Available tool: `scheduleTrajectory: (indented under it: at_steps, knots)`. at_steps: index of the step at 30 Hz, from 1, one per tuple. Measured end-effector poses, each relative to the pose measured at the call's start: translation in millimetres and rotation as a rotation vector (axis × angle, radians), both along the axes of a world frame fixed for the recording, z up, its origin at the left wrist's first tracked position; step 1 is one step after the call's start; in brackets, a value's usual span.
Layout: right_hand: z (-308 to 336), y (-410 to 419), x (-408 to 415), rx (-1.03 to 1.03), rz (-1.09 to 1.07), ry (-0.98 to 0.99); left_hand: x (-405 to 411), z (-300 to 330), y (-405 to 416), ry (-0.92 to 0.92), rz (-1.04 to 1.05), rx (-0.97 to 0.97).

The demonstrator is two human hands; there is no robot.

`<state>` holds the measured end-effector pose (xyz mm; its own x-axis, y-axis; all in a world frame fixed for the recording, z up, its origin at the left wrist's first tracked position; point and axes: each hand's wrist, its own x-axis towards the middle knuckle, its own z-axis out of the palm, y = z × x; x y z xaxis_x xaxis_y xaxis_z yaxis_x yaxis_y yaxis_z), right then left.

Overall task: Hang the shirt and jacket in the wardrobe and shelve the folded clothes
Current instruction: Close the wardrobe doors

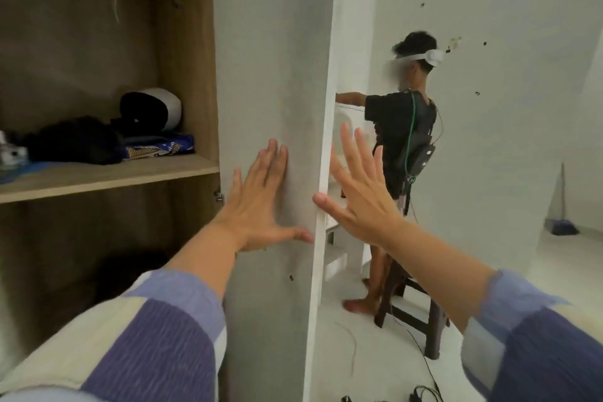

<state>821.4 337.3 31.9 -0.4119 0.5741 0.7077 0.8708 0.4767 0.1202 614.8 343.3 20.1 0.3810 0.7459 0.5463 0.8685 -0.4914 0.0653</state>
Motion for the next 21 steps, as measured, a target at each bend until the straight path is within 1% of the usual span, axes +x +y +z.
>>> scheduleTrajectory:
  at_steps: [3,5,8,10,13,16,21]
  knots:
    - [-0.5,-2.3,-44.1,0.031,0.210,0.032,-43.2,-0.2,-33.7,0.120,0.096,0.082]
    - [-3.6,-5.4,-79.3,0.044,0.336,0.077,-70.8,0.2,-56.7,0.232,0.179,0.143]
    - [-8.0,-10.5,-131.5,0.048,0.439,0.128,-110.7,3.8,-90.7,0.373,0.300,0.204]
    - [-7.8,-14.6,-164.0,0.058,0.478,0.129,-133.9,6.8,-111.5,0.419,0.366,0.209]
    - [-6.5,-20.2,-208.0,0.039,0.547,0.120,-158.7,8.1,-133.0,0.414,0.465,0.195]
    - [-7.3,-21.4,-245.4,0.037,0.551,0.112,-174.2,3.5,-138.8,0.365,0.606,0.184]
    - [-6.5,-13.2,-298.4,0.019,0.549,0.097,-213.8,1.1,-137.8,0.187,0.854,0.240]
